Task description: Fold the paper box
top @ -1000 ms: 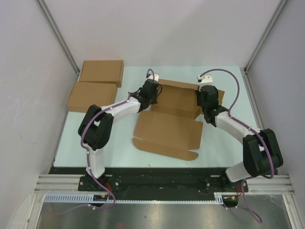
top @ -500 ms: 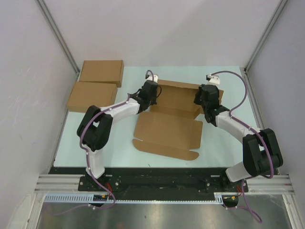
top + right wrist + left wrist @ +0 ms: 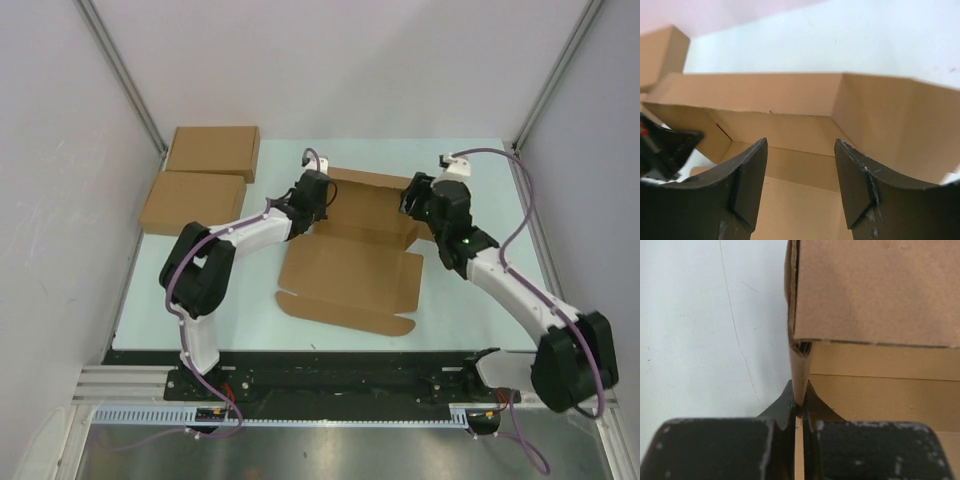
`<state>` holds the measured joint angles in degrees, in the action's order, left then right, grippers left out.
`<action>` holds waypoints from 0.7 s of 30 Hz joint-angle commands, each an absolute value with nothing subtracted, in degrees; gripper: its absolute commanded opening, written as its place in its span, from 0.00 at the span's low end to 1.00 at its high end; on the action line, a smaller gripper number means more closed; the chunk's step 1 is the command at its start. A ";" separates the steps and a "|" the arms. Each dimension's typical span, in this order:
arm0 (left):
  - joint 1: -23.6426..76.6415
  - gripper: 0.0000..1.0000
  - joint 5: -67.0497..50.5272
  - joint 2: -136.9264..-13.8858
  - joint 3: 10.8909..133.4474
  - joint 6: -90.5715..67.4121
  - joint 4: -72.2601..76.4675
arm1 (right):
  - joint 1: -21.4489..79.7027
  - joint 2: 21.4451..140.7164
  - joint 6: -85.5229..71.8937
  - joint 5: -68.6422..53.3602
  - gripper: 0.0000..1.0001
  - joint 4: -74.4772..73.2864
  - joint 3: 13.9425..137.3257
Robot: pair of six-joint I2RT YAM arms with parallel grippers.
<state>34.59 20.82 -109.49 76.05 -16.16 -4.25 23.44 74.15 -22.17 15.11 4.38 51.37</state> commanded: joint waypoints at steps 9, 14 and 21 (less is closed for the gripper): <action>33.49 0.00 17.94 -106.53 72.25 -24.07 -6.24 | 24.87 55.99 -24.06 22.68 0.60 -7.48 40.46; 33.31 0.00 16.17 -105.73 71.37 -27.07 -6.15 | 24.87 58.96 -29.44 20.31 0.54 1.29 32.44; 33.31 0.00 16.79 -104.68 69.87 -26.11 -5.10 | 22.68 70.65 -30.94 18.29 0.48 13.87 31.64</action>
